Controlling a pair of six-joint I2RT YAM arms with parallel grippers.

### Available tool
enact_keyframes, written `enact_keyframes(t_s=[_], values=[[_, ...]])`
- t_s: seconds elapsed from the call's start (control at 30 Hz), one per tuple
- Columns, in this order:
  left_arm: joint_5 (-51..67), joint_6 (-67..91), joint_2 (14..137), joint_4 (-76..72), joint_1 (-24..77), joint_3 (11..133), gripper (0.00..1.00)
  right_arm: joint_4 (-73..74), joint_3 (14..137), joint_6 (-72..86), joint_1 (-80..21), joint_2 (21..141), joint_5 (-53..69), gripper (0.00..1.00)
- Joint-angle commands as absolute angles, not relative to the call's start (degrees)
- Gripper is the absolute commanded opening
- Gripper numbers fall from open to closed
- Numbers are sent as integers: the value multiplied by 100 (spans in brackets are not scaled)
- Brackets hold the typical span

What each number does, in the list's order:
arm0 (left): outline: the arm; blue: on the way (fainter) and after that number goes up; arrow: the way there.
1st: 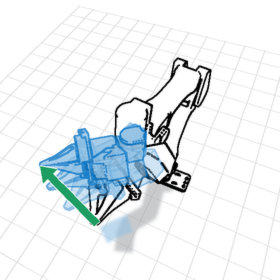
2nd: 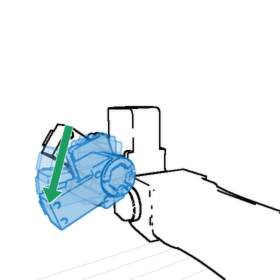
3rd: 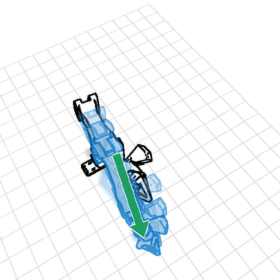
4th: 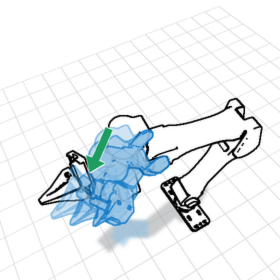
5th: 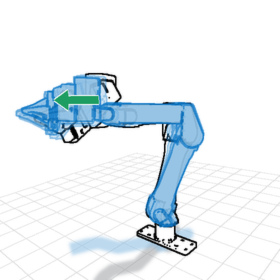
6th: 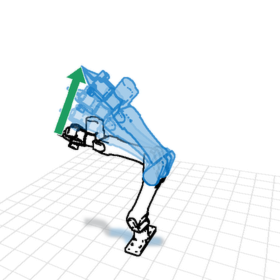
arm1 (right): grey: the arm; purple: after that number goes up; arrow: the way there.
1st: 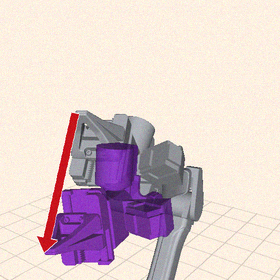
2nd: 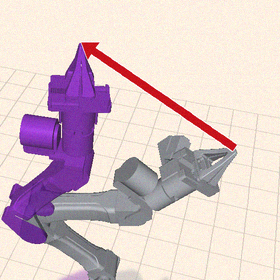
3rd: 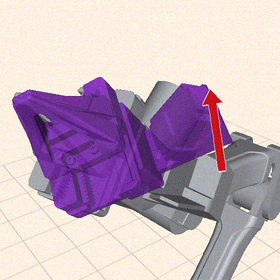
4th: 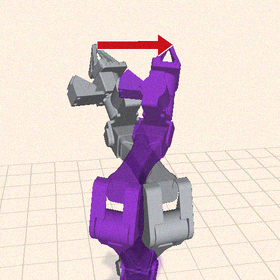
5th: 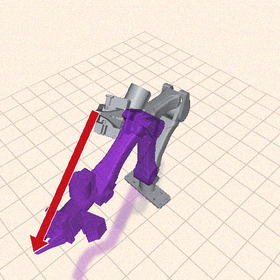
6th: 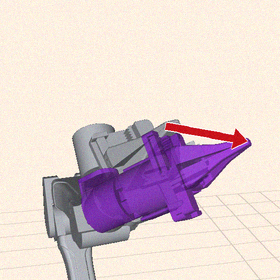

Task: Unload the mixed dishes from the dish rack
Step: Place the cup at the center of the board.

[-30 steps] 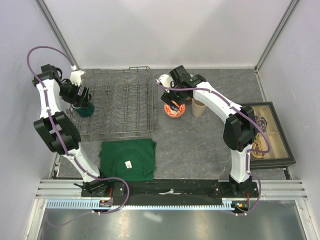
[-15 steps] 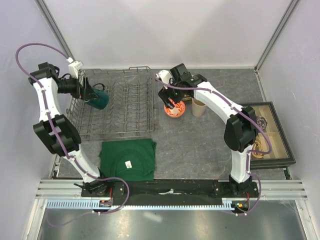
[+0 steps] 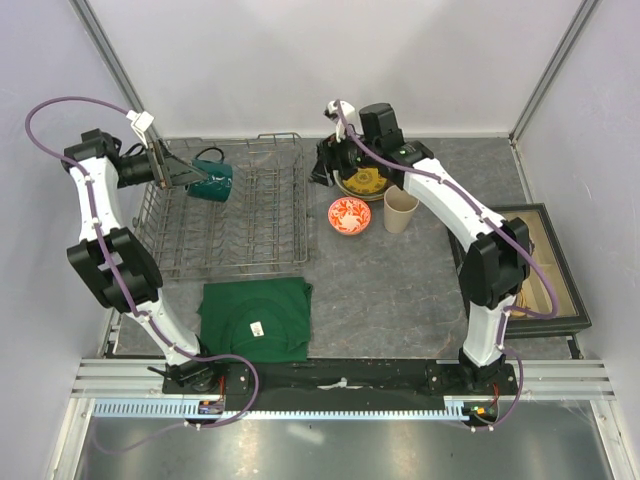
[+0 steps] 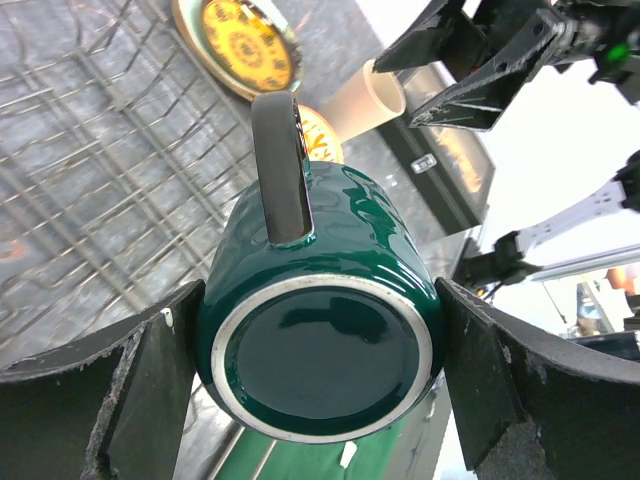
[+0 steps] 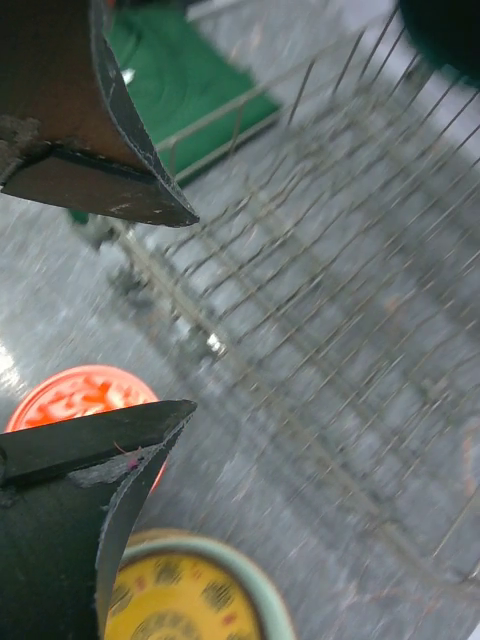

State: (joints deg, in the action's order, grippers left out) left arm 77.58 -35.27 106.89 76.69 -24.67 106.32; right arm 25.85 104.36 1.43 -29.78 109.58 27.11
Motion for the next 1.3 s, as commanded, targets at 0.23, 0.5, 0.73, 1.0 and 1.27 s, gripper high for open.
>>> enact_keyframes(t_s=[0.23,0.5,0.73,1.0,1.27], values=[[10265,-4051,11153,8807,-2435,10626,2,44,10125,2565,-2883,11206,4622,75],[10187,-3753,11171,8807,-2136,10810,2,-431,10134,2804,-2874,11487,4773,75],[9766,-3393,11197,8789,-2057,11223,2,-44,10274,2541,-2892,11514,4729,74],[9159,-1394,10996,7526,-2039,11576,2,343,10424,2312,-2883,11531,4676,75],[8534,3723,9651,1018,-1978,9370,2,475,10424,2215,-2892,11505,4702,74]])
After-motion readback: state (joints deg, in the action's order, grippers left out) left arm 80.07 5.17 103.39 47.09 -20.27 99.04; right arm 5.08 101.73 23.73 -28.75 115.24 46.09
